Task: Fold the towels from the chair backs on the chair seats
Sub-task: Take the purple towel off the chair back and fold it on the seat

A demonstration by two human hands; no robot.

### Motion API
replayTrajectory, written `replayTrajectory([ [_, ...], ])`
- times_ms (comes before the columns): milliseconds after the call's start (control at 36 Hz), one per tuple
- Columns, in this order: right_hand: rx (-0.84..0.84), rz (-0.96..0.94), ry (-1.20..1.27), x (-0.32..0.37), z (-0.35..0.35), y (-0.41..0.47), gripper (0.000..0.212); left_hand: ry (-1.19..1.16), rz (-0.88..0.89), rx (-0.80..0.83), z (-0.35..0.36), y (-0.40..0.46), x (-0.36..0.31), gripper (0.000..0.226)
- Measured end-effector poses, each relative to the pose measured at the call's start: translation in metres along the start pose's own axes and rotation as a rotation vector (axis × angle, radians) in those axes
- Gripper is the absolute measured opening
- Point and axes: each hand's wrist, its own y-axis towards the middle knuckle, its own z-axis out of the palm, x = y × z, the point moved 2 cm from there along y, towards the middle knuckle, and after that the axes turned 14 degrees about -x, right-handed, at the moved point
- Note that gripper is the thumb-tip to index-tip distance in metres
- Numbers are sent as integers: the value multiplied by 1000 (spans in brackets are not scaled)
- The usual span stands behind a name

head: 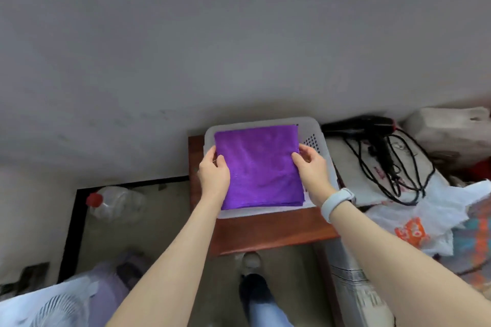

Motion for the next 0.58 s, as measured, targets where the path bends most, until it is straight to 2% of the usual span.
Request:
replayTrajectory([
  [194, 142, 159, -94, -32, 32, 35, 34, 335, 52, 10, 21, 10, 16, 45],
  [278, 169, 150, -229, -40, 37, 41, 43, 549, 238, -52, 23, -4, 18, 50],
  [333, 67, -16, -419, -42, 36, 42, 47, 610, 399, -36, 28, -9, 19, 51],
  [417, -63, -485, -675, -32, 38, 35, 44, 678, 535, 85, 44, -1, 28, 49],
  [500, 64, -863, -809, -32, 57, 31, 50, 720, 625, 118, 59, 14, 38, 48],
  [583, 227, -965, -972, -41, 76, 36, 53, 745, 626, 85, 69, 30, 51, 50],
])
